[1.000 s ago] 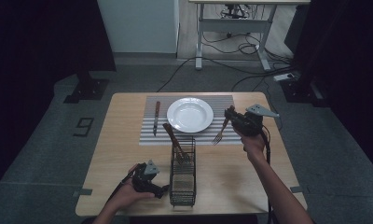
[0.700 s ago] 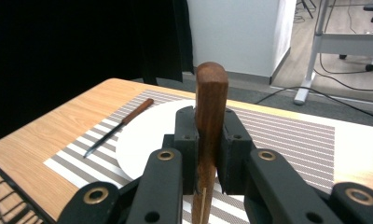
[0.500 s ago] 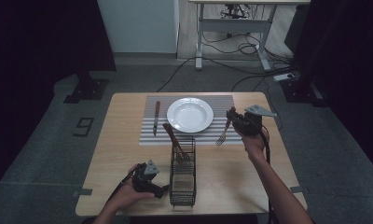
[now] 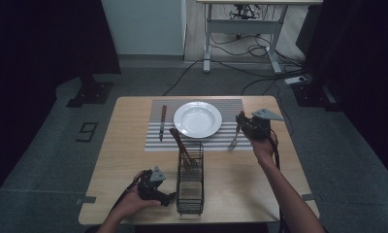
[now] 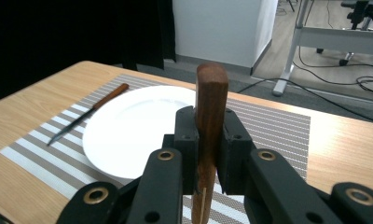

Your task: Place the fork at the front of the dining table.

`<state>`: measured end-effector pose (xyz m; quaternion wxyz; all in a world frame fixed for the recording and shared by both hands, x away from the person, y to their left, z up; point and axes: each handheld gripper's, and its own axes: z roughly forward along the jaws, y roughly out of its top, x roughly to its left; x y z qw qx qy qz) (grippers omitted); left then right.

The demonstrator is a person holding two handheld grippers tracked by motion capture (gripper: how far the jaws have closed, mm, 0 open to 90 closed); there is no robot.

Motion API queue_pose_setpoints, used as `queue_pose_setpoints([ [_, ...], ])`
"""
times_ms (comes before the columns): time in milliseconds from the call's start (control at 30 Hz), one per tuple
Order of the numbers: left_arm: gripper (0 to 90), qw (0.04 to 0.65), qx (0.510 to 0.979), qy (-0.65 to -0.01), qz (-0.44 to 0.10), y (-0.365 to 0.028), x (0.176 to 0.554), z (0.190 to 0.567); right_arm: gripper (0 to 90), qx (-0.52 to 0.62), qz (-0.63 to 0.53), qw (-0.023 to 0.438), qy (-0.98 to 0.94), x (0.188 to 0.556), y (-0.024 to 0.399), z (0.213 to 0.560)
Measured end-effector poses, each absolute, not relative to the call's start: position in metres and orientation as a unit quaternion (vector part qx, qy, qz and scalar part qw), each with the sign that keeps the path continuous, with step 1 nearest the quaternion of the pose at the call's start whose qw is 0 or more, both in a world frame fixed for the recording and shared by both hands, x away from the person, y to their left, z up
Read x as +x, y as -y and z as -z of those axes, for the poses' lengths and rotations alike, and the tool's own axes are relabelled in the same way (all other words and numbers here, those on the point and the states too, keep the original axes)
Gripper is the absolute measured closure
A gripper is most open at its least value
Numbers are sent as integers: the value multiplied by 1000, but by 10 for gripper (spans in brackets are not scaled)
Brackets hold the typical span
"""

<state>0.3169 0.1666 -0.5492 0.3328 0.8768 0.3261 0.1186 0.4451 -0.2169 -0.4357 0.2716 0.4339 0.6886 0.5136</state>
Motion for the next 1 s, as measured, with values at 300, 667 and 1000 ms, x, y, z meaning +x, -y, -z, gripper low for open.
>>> queue_pose_setpoints([
  [300,0,333,877,-326,-119,-167,317,549,804,440,-495,283,-693,459,212,440],
  [667,0,333,877,-326,-118,-167,317,549,803,441,-475,289,-705,476,198,439],
  [1000,0,332,878,-325,-118,-167,317,549,801,453,-468,292,-700,494,192,443],
])
